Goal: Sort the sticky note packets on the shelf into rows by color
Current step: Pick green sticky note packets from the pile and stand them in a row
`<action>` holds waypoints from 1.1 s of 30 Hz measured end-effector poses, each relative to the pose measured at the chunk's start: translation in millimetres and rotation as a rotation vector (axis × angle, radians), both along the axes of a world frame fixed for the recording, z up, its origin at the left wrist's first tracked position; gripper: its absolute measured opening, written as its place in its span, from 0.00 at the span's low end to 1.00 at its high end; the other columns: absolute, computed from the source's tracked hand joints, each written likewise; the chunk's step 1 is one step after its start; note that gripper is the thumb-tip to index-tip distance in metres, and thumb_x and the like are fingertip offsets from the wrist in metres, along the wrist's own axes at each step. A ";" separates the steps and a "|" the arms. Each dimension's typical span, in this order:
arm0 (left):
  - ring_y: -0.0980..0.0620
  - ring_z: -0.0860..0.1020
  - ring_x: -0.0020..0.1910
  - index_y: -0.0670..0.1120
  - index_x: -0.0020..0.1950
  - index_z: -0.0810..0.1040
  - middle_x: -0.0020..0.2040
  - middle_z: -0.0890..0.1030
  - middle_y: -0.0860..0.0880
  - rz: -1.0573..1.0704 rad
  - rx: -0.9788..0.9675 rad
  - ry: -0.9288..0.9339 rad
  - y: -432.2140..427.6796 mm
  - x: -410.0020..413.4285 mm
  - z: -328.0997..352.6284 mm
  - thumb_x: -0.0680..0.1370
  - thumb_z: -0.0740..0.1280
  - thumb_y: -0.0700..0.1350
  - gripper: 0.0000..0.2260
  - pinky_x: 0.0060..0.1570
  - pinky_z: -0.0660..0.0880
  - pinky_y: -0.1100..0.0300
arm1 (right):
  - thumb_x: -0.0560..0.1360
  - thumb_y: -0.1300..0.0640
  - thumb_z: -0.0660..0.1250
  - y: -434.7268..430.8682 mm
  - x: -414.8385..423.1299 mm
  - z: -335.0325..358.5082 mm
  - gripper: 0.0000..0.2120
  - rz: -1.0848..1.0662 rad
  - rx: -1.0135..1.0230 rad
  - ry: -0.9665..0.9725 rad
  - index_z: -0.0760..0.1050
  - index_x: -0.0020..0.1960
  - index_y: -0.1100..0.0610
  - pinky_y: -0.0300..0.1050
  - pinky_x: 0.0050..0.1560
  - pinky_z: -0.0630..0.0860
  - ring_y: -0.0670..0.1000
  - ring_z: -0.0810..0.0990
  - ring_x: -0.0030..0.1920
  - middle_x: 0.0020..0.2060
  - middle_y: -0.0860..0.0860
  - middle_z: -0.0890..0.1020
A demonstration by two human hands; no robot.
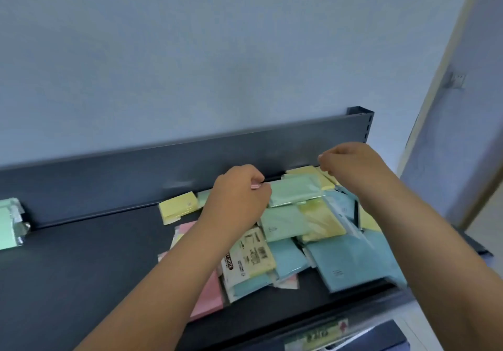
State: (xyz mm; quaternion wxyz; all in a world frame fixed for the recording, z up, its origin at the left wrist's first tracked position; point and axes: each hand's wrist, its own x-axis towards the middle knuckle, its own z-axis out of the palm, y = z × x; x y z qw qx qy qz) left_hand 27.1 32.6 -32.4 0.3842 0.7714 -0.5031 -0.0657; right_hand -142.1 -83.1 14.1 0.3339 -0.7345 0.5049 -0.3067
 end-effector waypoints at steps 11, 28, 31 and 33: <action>0.49 0.73 0.64 0.55 0.70 0.71 0.65 0.74 0.53 -0.038 0.566 -0.263 -96.3 -39.5 6.1 0.66 0.74 0.66 0.35 0.63 0.74 0.45 | 0.77 0.51 0.68 -96.9 -60.4 0.0 0.14 0.219 0.071 0.084 0.82 0.53 0.61 0.59 0.62 0.77 0.59 0.83 0.55 0.52 0.58 0.85; 0.51 0.76 0.55 0.56 0.65 0.75 0.56 0.75 0.55 0.001 0.138 -0.540 -182.1 -155.5 41.3 0.60 0.70 0.70 0.36 0.51 0.78 0.50 | 0.78 0.52 0.71 -191.4 -107.8 -21.0 0.14 0.560 0.250 -0.237 0.83 0.46 0.64 0.45 0.32 0.70 0.52 0.82 0.29 0.36 0.61 0.84; 0.51 0.75 0.59 0.52 0.68 0.75 0.60 0.77 0.54 0.004 0.034 -0.499 -186.4 -166.2 35.8 0.64 0.76 0.67 0.36 0.57 0.75 0.50 | 0.77 0.56 0.73 -198.8 -114.2 -21.9 0.13 0.508 0.258 -0.346 0.80 0.45 0.67 0.44 0.29 0.70 0.52 0.78 0.25 0.32 0.58 0.79; 0.53 0.74 0.65 0.51 0.72 0.73 0.66 0.76 0.54 0.071 -0.017 -0.349 -180.3 -166.2 32.2 0.68 0.78 0.63 0.36 0.65 0.72 0.54 | 0.78 0.56 0.73 -201.5 -119.2 -19.6 0.10 0.478 0.279 -0.403 0.82 0.44 0.64 0.45 0.30 0.78 0.52 0.80 0.26 0.34 0.55 0.80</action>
